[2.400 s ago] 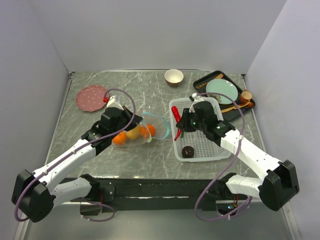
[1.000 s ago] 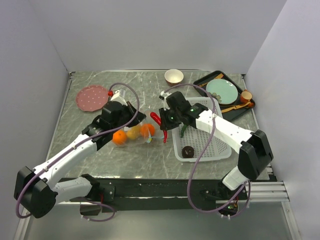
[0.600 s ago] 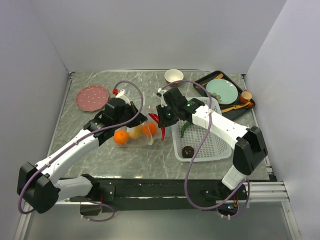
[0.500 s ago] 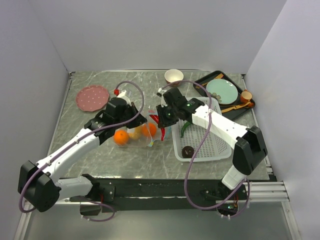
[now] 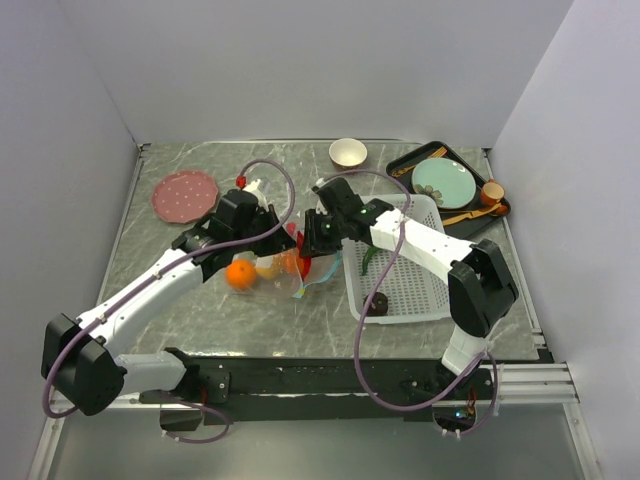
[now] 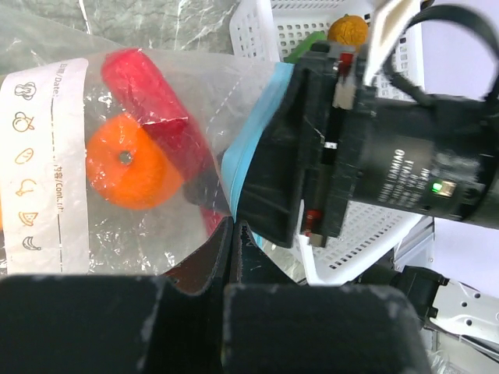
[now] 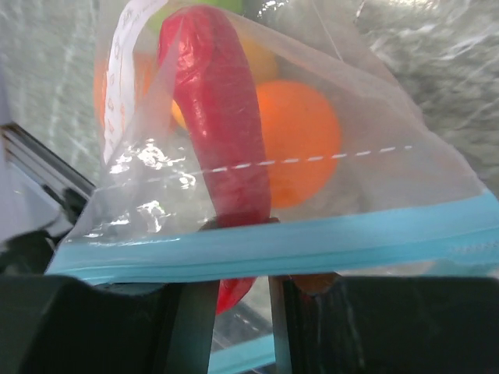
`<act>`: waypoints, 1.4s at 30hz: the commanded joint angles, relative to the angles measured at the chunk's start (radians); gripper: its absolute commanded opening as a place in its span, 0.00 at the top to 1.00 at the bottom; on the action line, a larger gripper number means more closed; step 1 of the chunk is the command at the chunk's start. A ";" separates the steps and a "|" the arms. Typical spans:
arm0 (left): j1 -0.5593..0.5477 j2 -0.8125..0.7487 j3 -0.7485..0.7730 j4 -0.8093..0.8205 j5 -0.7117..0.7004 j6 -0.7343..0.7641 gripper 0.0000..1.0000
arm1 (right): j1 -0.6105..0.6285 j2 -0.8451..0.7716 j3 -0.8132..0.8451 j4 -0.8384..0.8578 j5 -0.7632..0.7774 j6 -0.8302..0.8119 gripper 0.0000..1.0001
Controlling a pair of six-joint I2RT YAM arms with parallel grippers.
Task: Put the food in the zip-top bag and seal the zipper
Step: Place the fake vegetable in the zipper food storage bag.
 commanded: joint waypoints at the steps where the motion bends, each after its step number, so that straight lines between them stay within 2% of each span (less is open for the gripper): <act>1: 0.000 -0.003 0.061 -0.027 0.017 0.027 0.99 | -0.001 -0.049 -0.039 0.170 -0.035 0.139 0.63; 7: 0.000 0.012 0.124 -0.061 -0.022 0.044 0.99 | 0.028 -0.030 -0.022 0.201 -0.059 0.159 0.59; 8: 0.000 0.014 0.127 -0.066 -0.032 0.049 0.99 | 0.032 -0.032 -0.028 0.210 -0.068 0.161 0.54; 10: 0.000 0.020 0.145 -0.081 -0.067 0.049 0.99 | 0.035 -0.033 -0.033 0.222 -0.081 0.161 0.53; 16: 0.002 0.014 0.154 -0.099 -0.136 0.038 0.99 | 0.035 -0.090 -0.036 0.124 -0.009 0.108 0.48; 18: 0.006 0.006 0.148 -0.102 -0.136 0.033 0.99 | 0.034 -0.140 -0.046 0.083 0.060 0.098 0.33; 20: 0.009 0.000 0.141 -0.102 -0.136 0.029 0.99 | 0.034 -0.188 -0.077 0.057 0.167 0.102 0.26; 24: 0.012 -0.024 0.116 -0.093 -0.136 0.030 0.99 | 0.020 -0.346 -0.158 0.063 0.250 0.128 0.19; 29: 0.018 -0.018 0.118 -0.084 -0.136 0.035 0.99 | -0.037 -0.447 -0.238 0.044 0.330 0.185 0.15; 31: 0.019 -0.008 0.125 -0.084 -0.136 0.032 0.99 | -0.058 -0.467 -0.264 0.008 0.393 0.229 0.07; 32: 0.019 -0.004 0.127 -0.085 -0.136 0.030 0.99 | -0.076 -0.464 -0.267 -0.015 0.412 0.248 0.07; 33: 0.019 -0.001 0.130 -0.084 -0.136 0.029 0.99 | -0.122 -0.441 -0.264 -0.070 0.418 0.274 0.07; 36: 0.019 0.008 0.136 -0.087 -0.134 0.035 0.99 | -0.208 -0.397 -0.270 -0.092 0.344 0.266 0.07; 39: 0.019 0.025 0.160 -0.093 -0.121 0.053 0.99 | -0.224 -0.400 -0.281 -0.097 0.390 0.283 0.01; 42: 0.019 0.037 0.170 -0.098 -0.127 0.055 0.99 | -0.225 -0.420 -0.287 -0.034 0.384 0.216 0.00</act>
